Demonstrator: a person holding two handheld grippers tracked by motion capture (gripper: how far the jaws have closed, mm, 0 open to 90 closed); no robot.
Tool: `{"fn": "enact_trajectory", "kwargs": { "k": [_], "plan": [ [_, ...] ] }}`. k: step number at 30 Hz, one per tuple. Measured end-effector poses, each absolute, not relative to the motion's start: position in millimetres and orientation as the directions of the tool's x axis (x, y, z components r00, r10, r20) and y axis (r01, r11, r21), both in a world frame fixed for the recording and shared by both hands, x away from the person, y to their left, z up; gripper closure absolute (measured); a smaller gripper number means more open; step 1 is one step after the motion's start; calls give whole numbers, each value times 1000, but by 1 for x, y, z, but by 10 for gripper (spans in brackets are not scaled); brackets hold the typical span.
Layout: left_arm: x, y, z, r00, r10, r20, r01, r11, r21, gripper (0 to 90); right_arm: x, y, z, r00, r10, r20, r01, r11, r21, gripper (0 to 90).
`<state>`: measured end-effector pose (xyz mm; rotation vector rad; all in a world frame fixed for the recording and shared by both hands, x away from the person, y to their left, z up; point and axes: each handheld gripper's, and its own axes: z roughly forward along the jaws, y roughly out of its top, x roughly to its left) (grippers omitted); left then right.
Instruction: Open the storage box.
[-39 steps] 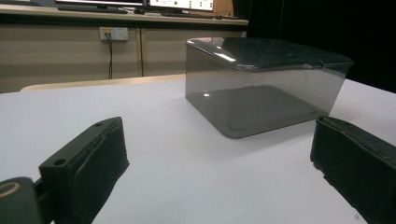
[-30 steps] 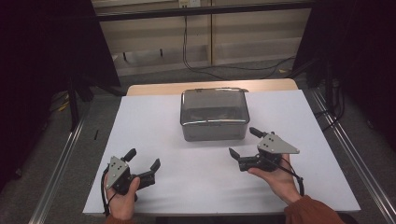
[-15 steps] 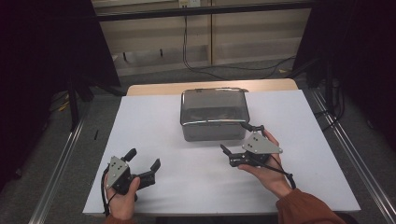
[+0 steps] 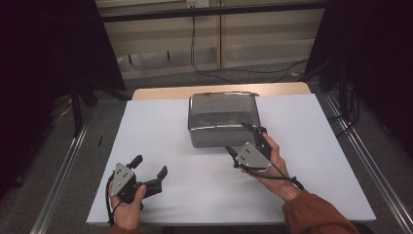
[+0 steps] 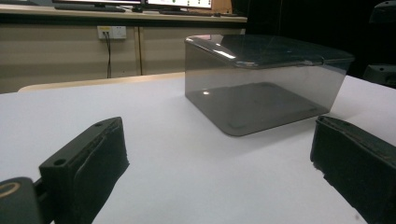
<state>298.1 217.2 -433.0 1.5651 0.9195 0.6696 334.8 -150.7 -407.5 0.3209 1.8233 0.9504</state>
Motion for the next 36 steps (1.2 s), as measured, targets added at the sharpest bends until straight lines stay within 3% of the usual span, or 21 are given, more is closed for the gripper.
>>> {"fn": "enact_trajectory", "kwargs": {
  "k": [11, 24, 36],
  "plan": [
    [298, 218, -433, 531, 846, -54, 193, -59, 979, 37, 342, -138, -410, -359, 450, -818, -252, 797, 549, 188],
    [299, 220, -433, 503, 861, -71, 214, -45, 976, 35, 346, -119, -421, -240, 191, -952, -291, 921, 258, 395],
    [298, 217, -431, 520, 854, -23, 191, -89, 978, 34, 354, -115, -432, -248, 136, -959, -266, 943, 202, 571]
  ]
}}
